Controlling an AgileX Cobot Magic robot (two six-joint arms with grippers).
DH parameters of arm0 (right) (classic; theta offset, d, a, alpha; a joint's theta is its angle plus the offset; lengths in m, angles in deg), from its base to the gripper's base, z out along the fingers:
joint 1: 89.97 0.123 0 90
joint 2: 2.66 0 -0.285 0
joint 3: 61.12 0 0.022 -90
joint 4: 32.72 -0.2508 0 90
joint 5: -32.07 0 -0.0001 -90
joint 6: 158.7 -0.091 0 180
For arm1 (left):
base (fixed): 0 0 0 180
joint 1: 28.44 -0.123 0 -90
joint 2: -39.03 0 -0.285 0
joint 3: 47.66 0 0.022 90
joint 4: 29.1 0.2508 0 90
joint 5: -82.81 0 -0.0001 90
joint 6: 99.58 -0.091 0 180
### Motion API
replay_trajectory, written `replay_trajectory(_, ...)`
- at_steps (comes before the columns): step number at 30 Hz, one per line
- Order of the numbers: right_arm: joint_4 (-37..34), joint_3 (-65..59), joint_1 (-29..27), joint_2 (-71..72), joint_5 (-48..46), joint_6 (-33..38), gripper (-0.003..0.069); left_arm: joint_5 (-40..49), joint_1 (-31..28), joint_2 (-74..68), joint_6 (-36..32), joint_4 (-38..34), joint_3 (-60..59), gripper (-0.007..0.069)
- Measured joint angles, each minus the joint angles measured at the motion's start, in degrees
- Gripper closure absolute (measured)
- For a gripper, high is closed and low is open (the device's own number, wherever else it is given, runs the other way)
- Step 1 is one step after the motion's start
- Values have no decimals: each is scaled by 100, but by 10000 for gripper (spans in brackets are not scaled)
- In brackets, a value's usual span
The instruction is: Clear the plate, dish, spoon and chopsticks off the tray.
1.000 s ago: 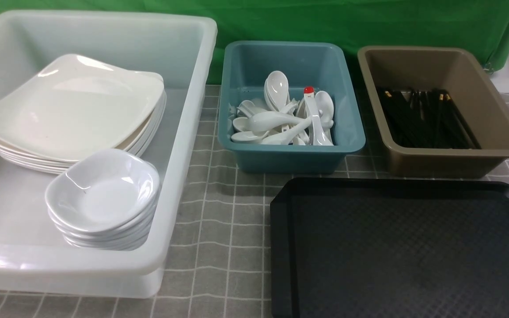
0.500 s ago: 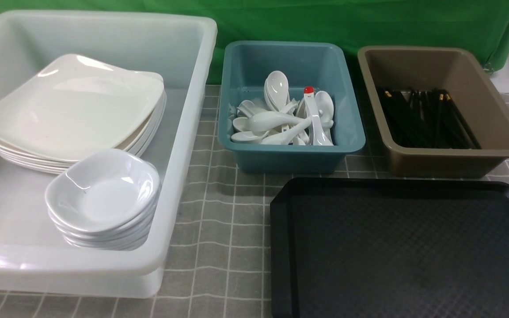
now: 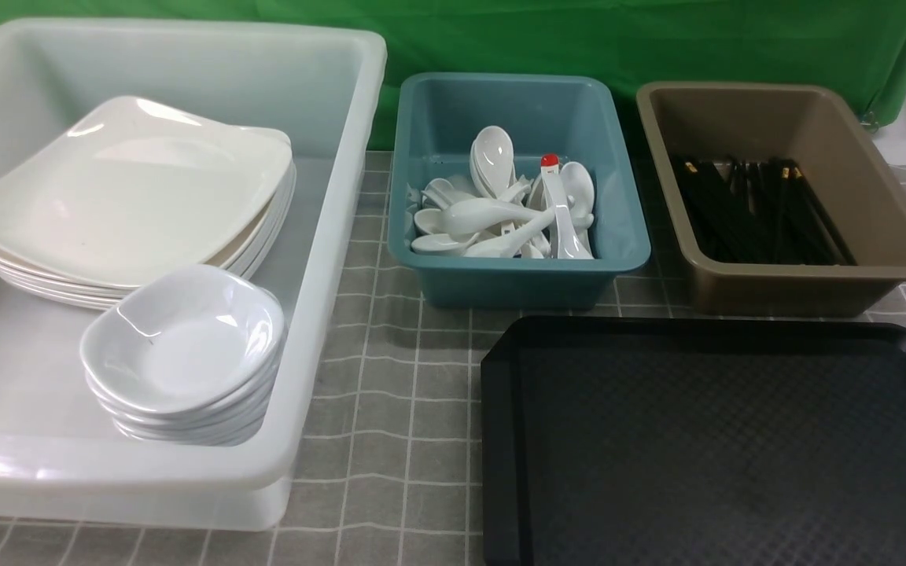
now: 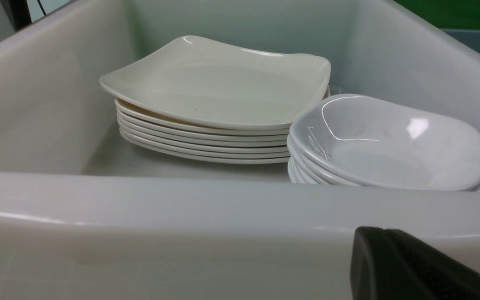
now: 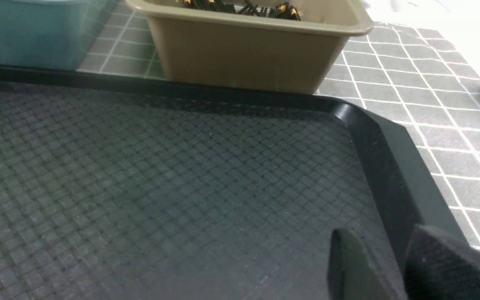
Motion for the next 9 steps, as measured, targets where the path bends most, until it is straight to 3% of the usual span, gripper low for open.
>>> replay_trajectory(9,0,0,0,0,0,0,421,0,0,0,0,0,0,619)
